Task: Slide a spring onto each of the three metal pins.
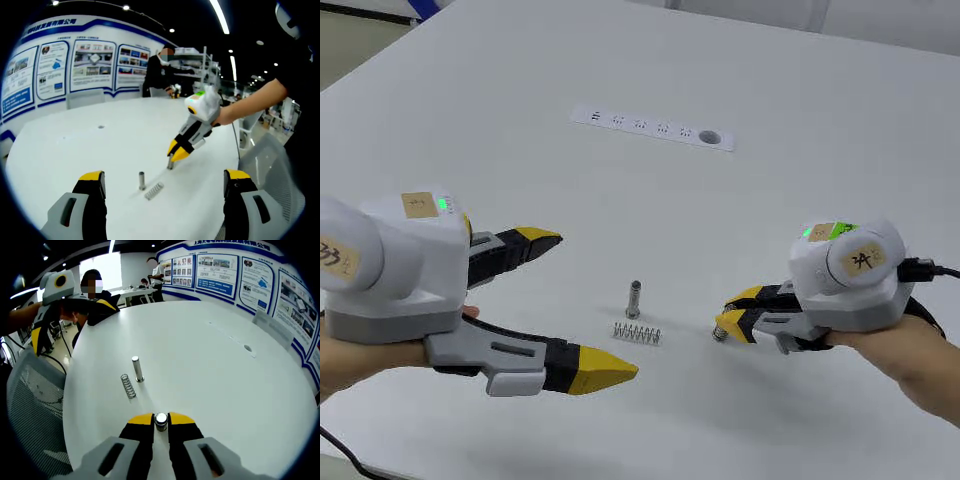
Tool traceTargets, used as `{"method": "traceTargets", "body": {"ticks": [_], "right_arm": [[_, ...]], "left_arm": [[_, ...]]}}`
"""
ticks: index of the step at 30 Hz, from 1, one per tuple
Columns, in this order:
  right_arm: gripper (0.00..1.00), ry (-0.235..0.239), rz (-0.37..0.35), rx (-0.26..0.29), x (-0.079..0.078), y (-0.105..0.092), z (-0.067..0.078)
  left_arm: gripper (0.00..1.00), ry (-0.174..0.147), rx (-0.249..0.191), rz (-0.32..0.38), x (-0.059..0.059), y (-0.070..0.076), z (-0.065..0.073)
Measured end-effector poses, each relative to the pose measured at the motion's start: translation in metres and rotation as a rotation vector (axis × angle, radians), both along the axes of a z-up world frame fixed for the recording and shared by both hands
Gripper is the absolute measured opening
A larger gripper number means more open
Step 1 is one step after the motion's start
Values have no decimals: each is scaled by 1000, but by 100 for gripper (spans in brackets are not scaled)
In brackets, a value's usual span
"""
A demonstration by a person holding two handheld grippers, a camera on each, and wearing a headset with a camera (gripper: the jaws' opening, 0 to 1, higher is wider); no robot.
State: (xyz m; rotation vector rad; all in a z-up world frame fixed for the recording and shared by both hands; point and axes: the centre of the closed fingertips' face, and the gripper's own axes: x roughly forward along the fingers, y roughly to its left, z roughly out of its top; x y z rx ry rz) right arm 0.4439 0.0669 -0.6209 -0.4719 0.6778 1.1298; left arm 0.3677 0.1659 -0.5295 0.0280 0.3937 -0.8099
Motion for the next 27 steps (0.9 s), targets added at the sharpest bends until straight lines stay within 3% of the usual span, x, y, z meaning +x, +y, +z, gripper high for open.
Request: {"method": "traceTargets", "body": {"ticks": [5,10,14,18,21,27], "right_arm": [[11,4,0,1,0,0,1],[12,12,-22,39,3,1,14],[13,-19,-23,42,8,2,25],[14,-34,-22,18,11,-1,25],[14,-40,-53,54,14,0,36],[15,-30,-20,106,6,19,49]], "left_arm": [[100,-2,1,-3,0,-1,1],[100,-5,-15,0,2,-1,5],[100,-9,-12,0,3,0,6],[100,-12,-13,-2,2,1,6],[100,-16,-15,2,2,3,7],[100,-5,-14,14,0,7,1]]}}
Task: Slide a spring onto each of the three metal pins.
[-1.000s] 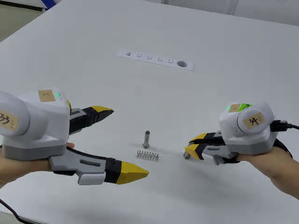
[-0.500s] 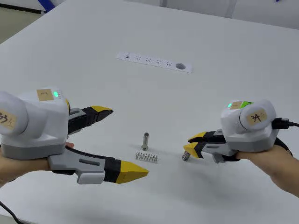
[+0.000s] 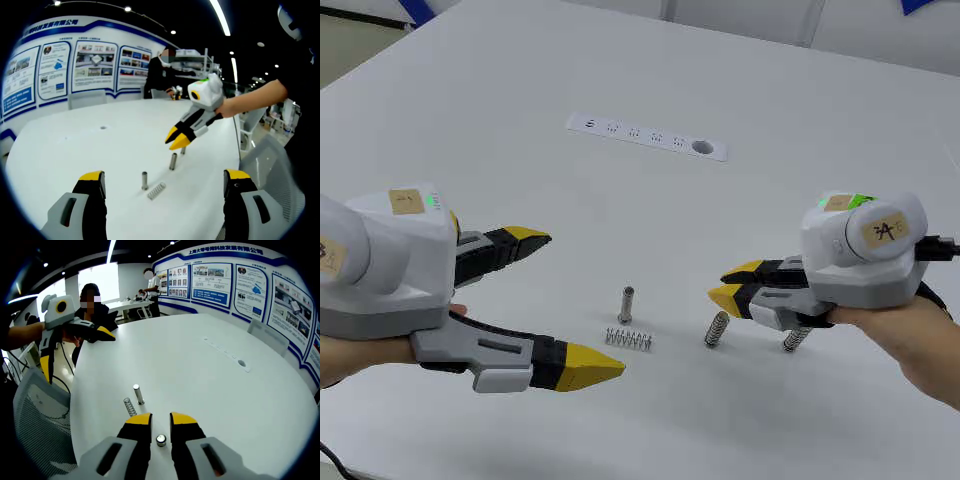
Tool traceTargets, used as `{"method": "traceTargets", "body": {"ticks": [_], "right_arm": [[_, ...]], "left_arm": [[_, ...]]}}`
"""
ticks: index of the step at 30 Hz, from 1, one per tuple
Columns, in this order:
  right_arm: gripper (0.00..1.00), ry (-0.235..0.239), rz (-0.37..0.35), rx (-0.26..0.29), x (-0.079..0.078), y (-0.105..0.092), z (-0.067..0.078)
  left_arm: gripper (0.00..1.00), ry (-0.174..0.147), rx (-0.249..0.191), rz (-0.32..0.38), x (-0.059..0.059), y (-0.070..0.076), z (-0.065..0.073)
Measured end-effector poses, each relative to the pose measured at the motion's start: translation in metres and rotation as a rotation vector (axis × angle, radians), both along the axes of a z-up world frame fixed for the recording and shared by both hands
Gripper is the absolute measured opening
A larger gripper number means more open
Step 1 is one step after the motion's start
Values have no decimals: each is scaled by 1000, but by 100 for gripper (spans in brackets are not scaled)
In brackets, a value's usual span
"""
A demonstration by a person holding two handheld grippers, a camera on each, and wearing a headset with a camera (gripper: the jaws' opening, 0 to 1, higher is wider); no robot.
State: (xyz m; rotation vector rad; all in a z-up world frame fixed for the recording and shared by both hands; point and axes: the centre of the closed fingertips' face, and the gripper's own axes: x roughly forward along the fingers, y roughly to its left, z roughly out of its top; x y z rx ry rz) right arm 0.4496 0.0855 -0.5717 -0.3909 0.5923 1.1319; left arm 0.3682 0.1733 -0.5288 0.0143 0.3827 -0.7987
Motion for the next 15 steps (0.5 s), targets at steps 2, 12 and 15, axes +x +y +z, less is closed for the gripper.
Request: {"method": "traceTargets", "body": {"ticks": [2,12,15], "right_arm": [[15,12,31,12,-9,12,1],[16,31,193,-80,-45,47,-36],[16,38,208,-103,-48,51,-47]], "left_arm": [[100,2,2,2,0,1,-2],[100,7,-9,25,-1,8,-3],[100,13,-3,33,-1,11,-8]]}}
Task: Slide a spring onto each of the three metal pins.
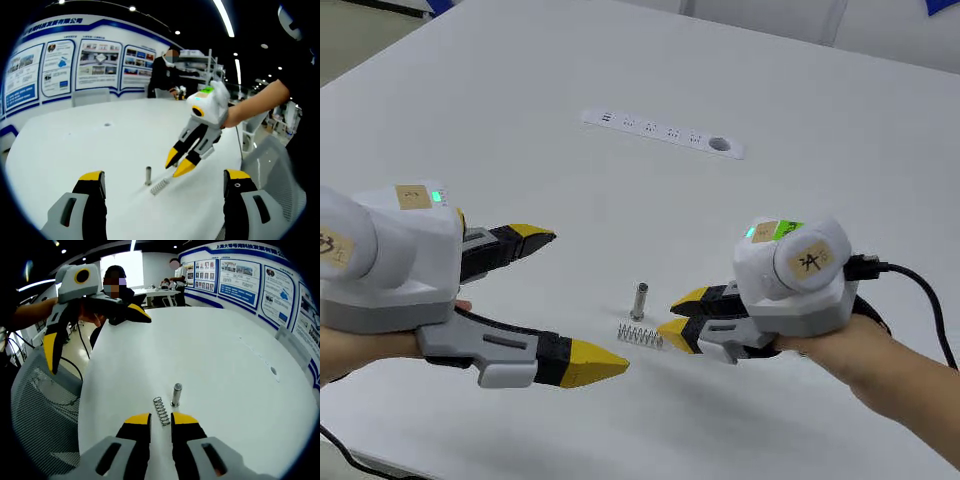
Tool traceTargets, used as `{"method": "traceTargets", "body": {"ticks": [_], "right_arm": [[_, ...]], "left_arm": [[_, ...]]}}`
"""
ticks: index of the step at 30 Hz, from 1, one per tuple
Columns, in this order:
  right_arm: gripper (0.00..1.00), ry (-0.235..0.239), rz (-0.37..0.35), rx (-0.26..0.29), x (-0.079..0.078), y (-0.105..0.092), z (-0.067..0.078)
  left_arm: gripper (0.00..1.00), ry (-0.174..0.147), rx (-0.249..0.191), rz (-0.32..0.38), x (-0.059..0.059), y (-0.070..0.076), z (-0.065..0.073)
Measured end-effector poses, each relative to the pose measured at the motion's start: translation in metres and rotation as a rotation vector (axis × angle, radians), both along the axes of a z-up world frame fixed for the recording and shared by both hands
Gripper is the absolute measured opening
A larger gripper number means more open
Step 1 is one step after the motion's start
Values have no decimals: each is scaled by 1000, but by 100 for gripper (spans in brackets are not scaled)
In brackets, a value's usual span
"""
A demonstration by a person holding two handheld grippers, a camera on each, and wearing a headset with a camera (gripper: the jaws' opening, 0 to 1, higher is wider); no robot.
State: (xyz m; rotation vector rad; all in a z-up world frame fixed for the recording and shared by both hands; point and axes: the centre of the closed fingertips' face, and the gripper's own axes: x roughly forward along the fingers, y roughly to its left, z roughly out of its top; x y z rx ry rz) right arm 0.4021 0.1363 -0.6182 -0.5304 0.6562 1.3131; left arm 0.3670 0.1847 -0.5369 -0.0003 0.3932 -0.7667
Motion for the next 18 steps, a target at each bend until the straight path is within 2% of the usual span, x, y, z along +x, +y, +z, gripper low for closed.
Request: {"method": "traceTargets", "body": {"ticks": [8,12,18], "right_arm": [[16,-8,30,-73,4,2,-24],[16,-4,39,-95,5,4,-33],[16,-24,77,-139,6,3,-44]], "left_arm": [[99,38,7,5,-8,0,-15],[99,41,-8,24,-7,4,-15],[99,42,-10,41,-6,10,-15]]}}
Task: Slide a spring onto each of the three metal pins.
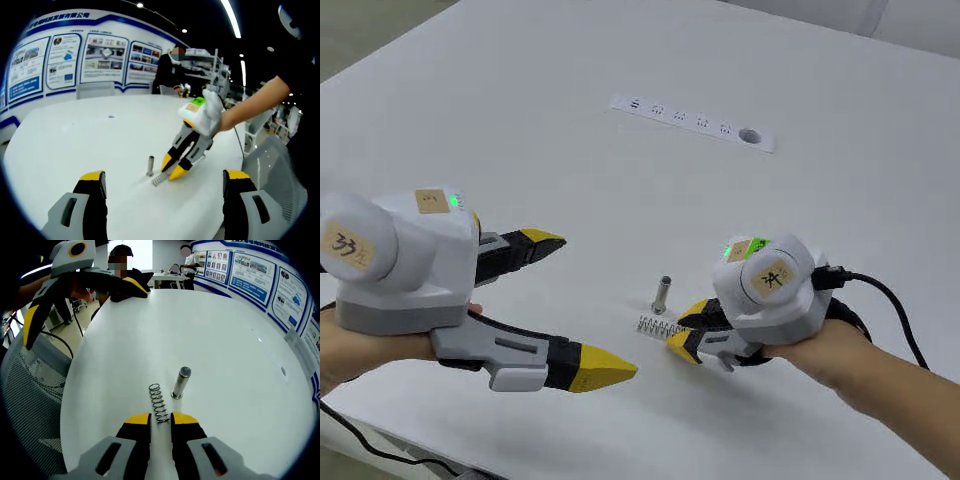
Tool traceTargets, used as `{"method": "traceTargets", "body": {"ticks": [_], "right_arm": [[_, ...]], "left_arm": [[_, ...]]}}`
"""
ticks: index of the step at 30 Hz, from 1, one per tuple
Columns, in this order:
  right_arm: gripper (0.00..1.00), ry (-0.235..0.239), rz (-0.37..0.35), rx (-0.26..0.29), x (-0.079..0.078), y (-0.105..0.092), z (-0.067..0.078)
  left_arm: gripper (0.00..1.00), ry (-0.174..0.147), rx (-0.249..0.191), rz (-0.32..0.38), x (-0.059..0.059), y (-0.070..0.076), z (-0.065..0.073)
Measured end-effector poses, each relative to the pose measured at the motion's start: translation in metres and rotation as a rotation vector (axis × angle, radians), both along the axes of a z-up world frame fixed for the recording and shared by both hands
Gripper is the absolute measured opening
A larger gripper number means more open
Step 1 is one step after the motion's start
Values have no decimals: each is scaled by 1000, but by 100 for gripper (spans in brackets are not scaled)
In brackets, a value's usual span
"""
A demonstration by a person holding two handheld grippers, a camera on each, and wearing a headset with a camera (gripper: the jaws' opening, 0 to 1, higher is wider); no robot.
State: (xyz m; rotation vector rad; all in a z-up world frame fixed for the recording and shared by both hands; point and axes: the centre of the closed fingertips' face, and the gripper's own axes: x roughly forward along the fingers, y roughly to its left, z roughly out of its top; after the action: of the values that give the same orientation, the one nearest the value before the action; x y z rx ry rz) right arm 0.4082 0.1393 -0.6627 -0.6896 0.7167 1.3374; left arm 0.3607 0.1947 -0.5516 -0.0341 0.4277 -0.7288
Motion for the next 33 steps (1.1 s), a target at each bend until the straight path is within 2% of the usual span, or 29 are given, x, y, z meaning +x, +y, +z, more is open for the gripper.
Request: {"method": "traceTargets", "body": {"ticks": [2,5,8,14,16,18,23,26,29,31,33], "right_arm": [[16,8,4,15,0,2,1],[15,17,13,9,-1,2,1],[12,55,4,19,-4,2,0],[11,31,29,-6,-10,-1,1],[11,0,69,-20,-13,-3,2],[11,2,68,-18,-15,-4,4],[11,13,70,17,-20,-6,24],[11,-36,106,28,-24,-8,43],[11,-62,134,37,-29,-10,58],[11,-72,139,59,-32,-12,74],[11,-80,151,76,-36,-12,83]], "left_arm": [[99,4,-1,6,0,2,0],[99,4,4,11,0,4,0],[99,3,4,11,0,4,1],[98,2,5,6,2,4,0],[98,-5,7,-2,2,2,3],[97,-9,9,-8,2,1,5],[95,-17,11,-30,3,-4,9],[93,-11,26,-64,1,-8,6],[89,-6,35,-86,-2,-13,6],[88,-13,31,-110,-4,-20,10],[86,-19,27,-126,-5,-26,13]]}}
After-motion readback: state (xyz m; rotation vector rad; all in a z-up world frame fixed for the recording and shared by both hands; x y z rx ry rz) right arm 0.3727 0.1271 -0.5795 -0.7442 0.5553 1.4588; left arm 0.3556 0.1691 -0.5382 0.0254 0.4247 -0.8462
